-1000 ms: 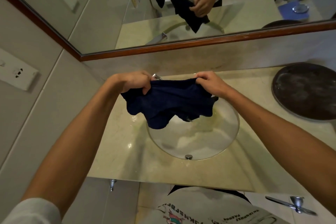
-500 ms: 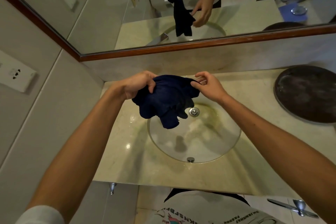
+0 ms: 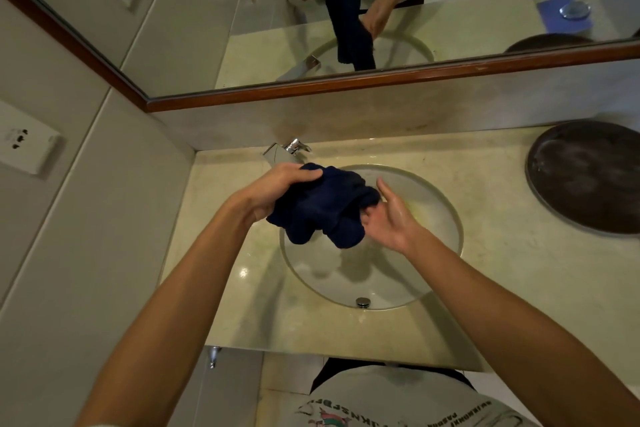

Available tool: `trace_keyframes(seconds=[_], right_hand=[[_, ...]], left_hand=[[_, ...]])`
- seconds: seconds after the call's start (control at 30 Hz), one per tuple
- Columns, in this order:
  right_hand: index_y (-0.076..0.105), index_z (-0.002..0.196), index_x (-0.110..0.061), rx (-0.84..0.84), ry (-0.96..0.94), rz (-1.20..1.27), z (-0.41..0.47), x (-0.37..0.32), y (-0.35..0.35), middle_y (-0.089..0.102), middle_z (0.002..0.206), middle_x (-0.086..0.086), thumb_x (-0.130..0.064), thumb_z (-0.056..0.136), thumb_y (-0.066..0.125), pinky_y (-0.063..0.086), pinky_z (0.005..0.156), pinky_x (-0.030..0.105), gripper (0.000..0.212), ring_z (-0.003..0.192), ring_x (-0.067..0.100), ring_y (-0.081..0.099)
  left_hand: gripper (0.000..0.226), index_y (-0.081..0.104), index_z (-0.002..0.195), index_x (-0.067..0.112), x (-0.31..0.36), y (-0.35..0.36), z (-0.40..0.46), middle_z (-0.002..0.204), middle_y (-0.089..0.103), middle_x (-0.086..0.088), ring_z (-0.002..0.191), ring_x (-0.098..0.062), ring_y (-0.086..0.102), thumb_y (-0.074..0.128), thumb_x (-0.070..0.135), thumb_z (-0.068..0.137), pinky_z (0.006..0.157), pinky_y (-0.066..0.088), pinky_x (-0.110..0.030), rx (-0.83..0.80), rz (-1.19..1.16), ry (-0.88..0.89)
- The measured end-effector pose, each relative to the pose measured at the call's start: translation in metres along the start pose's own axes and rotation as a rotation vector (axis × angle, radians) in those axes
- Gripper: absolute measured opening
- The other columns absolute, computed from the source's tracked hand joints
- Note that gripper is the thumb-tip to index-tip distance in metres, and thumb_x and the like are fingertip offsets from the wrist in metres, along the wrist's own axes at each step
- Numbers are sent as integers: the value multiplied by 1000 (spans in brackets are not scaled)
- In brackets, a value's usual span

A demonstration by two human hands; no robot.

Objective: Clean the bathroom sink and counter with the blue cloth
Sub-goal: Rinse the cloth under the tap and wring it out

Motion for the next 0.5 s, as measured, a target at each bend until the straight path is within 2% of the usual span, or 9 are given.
trace_keyframes(seconds=[0.1,0.23,0.3,0.4,0.5], right_hand=[[53,144,-4,87,-175,-110,-1,-40,5,65,137,13,-35,102,59,52,103,38,52,114,25,68],[55,138,-2,93,-277,-265,-10,-77,18,68,132,16,-17,102,61,56,96,36,40,120,25,68],[57,134,-5,92,-307,-416,-17,-90,26,71,126,15,-14,102,61,57,96,39,33,117,26,69],[59,132,-5,105,-297,-664,-20,-99,33,73,122,13,-18,99,66,57,96,37,37,116,26,70],[60,131,-5,111,-291,-759,-22,-102,36,73,121,13,-16,98,67,57,95,36,35,114,27,70]], left_hand=[[30,71,114,6,-23,1,-1,102,76,-11,91,-23,72,65,31,99,81,56,-34,14,-1,2],[33,72,121,11,-55,12,0,118,74,-14,108,-30,71,63,35,100,94,54,-39,4,-99,-22],[42,71,124,9,-61,22,3,122,72,-17,111,-32,69,62,41,99,91,52,-37,1,-133,-5],[66,70,126,11,-70,37,12,123,71,-18,104,-28,66,65,64,87,79,47,-33,6,-164,-62],[74,68,128,13,-84,52,20,124,73,-8,115,-24,68,65,69,80,89,54,-36,-47,-278,-221]])
Point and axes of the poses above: each hand's wrist, its own z-axis towards the middle knuckle, its own y-axis out of the palm, x = y × z, the point moved 8 cm from there along z, towards the middle knuckle
